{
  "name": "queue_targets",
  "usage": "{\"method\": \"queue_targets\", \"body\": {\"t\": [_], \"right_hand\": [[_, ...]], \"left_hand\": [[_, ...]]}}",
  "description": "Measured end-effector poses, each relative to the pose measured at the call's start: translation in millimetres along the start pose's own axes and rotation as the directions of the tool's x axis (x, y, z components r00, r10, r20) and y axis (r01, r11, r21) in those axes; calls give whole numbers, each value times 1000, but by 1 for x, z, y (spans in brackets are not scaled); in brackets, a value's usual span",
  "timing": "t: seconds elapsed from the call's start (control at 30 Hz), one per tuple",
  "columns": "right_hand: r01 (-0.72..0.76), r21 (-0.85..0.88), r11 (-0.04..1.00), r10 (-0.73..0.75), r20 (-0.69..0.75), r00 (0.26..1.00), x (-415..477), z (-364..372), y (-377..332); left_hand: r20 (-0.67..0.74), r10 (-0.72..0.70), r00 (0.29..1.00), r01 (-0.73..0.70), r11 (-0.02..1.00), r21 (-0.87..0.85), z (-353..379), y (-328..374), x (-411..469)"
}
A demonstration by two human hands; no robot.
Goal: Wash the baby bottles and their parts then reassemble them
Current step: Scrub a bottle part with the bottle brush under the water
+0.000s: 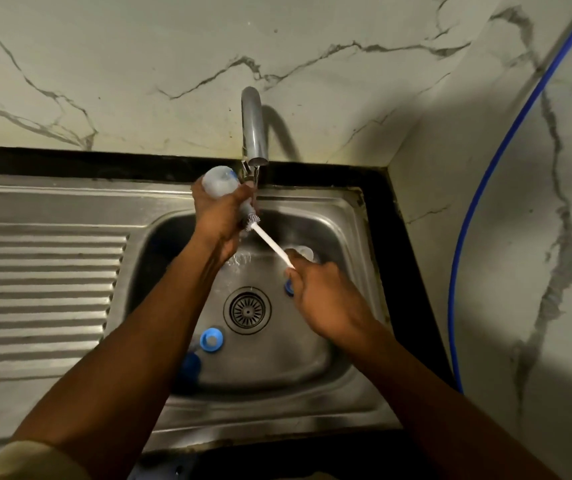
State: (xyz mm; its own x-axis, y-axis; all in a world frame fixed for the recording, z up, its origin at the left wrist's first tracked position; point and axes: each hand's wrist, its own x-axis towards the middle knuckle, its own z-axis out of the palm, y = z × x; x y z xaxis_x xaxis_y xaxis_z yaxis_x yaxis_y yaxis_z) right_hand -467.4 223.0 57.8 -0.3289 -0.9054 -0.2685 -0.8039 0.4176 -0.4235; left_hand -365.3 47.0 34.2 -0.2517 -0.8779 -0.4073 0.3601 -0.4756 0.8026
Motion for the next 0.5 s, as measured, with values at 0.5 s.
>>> {"method": "queue_targets", "body": {"t": [0.5], "right_hand": [[94,141,986,-88,-47,995,-7,-10,-2]], "left_hand": [[-44,-26,999,23,996,-83,0,4,-8]]}}
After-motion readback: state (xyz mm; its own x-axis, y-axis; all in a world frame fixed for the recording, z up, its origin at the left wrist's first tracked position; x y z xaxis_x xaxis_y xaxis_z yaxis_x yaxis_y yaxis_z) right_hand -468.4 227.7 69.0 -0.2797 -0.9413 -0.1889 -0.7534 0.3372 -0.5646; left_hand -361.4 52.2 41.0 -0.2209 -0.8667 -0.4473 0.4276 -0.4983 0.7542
